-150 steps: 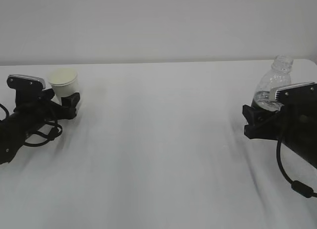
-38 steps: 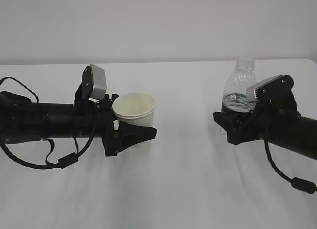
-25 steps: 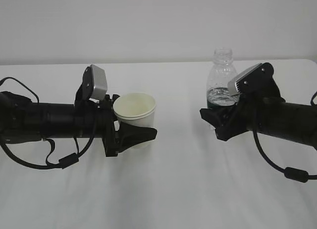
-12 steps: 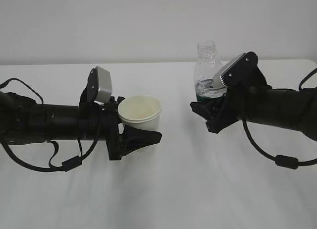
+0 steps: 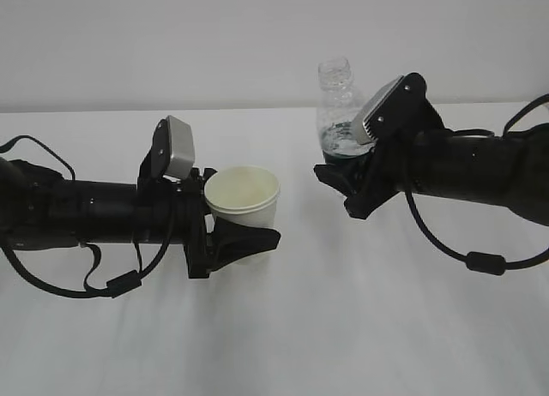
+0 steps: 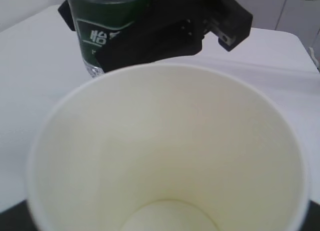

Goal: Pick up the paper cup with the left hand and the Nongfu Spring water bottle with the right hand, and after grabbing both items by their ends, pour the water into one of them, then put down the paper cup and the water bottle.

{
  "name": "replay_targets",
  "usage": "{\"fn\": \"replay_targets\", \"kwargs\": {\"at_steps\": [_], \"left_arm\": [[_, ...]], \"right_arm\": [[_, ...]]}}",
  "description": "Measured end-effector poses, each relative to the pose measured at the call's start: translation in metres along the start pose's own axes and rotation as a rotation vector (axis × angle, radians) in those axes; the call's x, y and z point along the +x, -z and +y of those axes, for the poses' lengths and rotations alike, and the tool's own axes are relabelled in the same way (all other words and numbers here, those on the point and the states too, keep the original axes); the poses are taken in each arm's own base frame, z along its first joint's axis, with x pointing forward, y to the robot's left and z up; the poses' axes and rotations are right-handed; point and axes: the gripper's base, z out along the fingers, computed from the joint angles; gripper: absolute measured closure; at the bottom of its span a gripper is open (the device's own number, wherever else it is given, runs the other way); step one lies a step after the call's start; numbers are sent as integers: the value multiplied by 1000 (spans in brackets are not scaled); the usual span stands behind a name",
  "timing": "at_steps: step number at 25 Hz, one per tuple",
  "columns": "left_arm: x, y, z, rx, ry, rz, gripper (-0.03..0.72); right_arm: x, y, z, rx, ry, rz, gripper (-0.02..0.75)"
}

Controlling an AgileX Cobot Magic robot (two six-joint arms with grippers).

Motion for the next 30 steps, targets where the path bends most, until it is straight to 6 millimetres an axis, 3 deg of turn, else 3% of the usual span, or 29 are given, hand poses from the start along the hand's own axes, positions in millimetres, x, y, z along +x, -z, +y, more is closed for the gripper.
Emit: {"fn": "replay_targets", "kwargs": {"at_steps": [30], "left_arm": [[-4,-11,-12,51,-5,-19,158]], "right_arm": [[-9,-5,-7,-7,279,30,246]]}}
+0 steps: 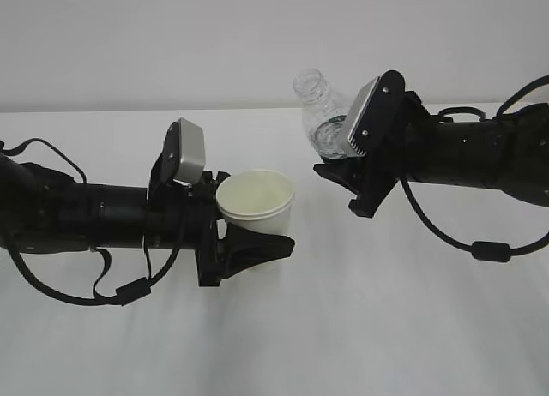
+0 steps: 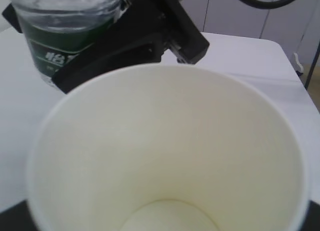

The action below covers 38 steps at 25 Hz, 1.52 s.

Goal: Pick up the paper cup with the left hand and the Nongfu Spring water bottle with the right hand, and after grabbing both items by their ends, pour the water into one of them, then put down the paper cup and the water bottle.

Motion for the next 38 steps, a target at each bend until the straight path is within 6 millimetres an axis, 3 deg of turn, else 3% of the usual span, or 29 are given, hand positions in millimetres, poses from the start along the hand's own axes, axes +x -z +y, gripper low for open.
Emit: {"fn": "replay_targets", "kwargs": {"at_steps": [10,38], "left_arm": [[-2,-9,-9,35,-8,2,158],[-3,-10,-7,9,9,-15,158]], "right_arm": [[-1,0,-2,5,83,3,246],[-6,-2,-9,25,309,-9,246]]}}
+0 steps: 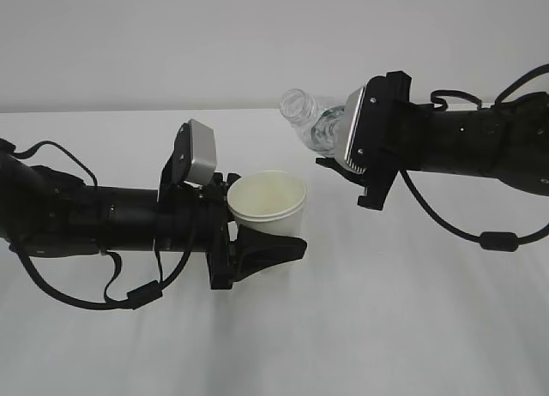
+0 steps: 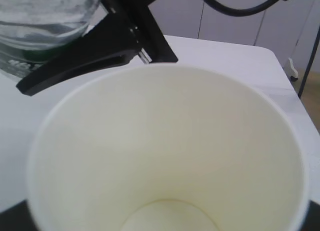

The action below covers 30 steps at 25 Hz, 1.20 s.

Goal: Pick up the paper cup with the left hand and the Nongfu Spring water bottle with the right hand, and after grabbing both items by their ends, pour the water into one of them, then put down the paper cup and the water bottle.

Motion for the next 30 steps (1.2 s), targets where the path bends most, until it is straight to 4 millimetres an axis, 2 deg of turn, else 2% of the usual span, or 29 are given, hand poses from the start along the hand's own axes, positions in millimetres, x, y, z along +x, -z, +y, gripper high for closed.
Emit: {"fn": "replay_targets", "kwargs": {"at_steps": [5,18,30], "left_arm": [[-1,-8,-8,24,-2,-1,158],[-3,-8,-5,-7,17,-19,158],[1,-9,-4,-23,-49,4,158]], "right_arm": [[0,0,0,0,36,0,246],[0,0,-1,8,108,3,246],[0,0,-4,43,155,6,246]]}}
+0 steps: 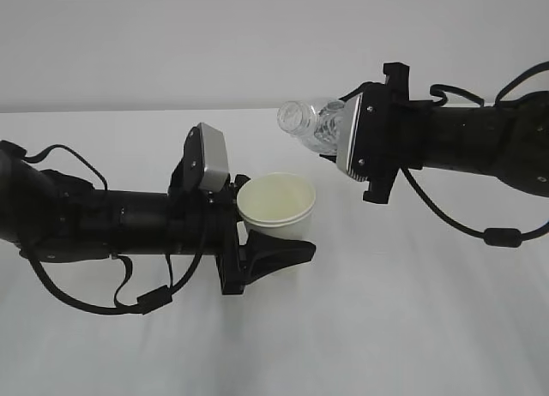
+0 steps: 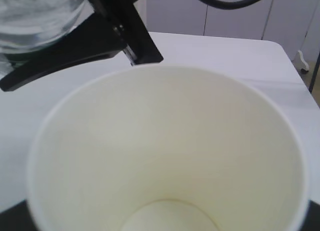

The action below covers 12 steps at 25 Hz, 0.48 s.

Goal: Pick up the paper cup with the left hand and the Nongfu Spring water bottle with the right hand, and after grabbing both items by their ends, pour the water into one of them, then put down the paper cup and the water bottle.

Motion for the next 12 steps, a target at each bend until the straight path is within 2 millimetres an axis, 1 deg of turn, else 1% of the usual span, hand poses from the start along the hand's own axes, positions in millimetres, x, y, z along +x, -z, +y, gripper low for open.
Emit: {"fn": "replay_targets", "kwargs": {"at_steps": [12], "left_arm": [[1,-2,-1,1,-3,2,169]], "right_arm": [[-1,0,-1,16,62,-13,246]]}}
